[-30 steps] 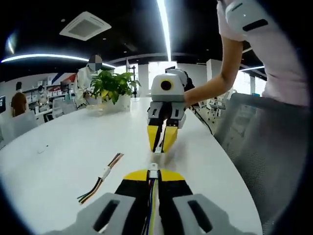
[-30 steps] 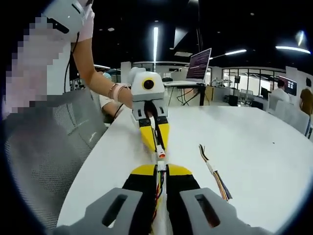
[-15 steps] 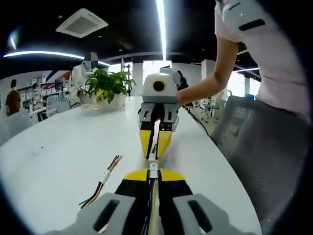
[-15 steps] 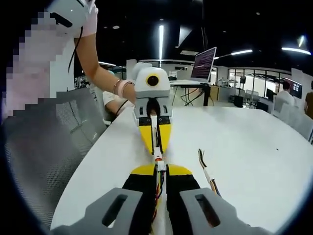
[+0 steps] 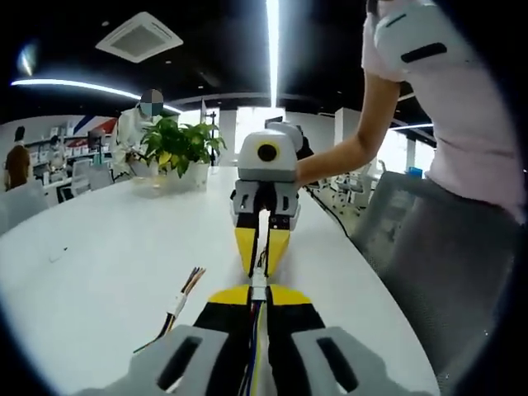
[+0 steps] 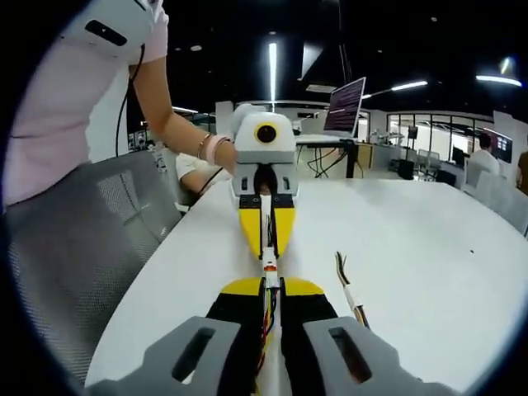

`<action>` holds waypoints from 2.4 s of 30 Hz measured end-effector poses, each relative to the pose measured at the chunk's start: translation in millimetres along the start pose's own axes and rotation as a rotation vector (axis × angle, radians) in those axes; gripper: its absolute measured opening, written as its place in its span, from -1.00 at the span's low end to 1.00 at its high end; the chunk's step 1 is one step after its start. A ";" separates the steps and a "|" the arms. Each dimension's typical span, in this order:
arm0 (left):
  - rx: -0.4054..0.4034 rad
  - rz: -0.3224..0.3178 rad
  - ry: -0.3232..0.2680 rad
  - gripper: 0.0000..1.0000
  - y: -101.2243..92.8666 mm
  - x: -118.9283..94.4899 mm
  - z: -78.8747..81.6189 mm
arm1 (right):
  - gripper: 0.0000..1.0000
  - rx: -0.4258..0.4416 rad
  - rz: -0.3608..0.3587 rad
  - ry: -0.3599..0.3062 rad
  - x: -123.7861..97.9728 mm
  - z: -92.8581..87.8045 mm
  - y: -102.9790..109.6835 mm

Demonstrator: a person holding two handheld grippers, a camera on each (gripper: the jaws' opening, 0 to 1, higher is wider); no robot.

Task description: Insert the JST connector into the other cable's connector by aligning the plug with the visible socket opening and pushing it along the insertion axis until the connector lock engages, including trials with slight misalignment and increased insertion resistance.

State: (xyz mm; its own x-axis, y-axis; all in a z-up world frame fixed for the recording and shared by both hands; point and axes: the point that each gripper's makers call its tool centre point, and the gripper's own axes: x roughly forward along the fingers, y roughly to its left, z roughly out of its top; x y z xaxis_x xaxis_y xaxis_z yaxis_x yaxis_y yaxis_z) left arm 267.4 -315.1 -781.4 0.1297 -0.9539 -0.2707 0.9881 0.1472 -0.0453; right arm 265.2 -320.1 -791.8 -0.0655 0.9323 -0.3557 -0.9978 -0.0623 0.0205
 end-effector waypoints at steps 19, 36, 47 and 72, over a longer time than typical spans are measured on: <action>-0.006 -0.019 0.008 -0.99 -4.1 5.2 1.8 | -0.95 0.011 0.021 -0.008 -0.9 2.0 0.6; -0.018 -0.033 -0.013 -1.00 -3.5 3.2 3.9 | -0.98 0.070 0.035 -0.033 3.7 4.7 -1.2; -0.022 -0.044 -0.014 -1.00 -4.2 5.4 0.1 | -1.00 0.077 0.047 -0.025 5.6 2.2 0.3; 0.004 0.020 0.004 -1.00 34.9 10.5 -25.8 | -0.97 0.028 0.013 0.004 16.5 -22.5 -36.7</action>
State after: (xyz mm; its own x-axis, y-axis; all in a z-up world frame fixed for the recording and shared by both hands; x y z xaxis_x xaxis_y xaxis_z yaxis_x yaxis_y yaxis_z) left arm 301.1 -313.2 -810.7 0.1492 -0.9498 -0.2751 0.9856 0.1653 -0.0362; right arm 300.9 -310.4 -819.5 -0.0787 0.9301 -0.3587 -0.9966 -0.0645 0.0513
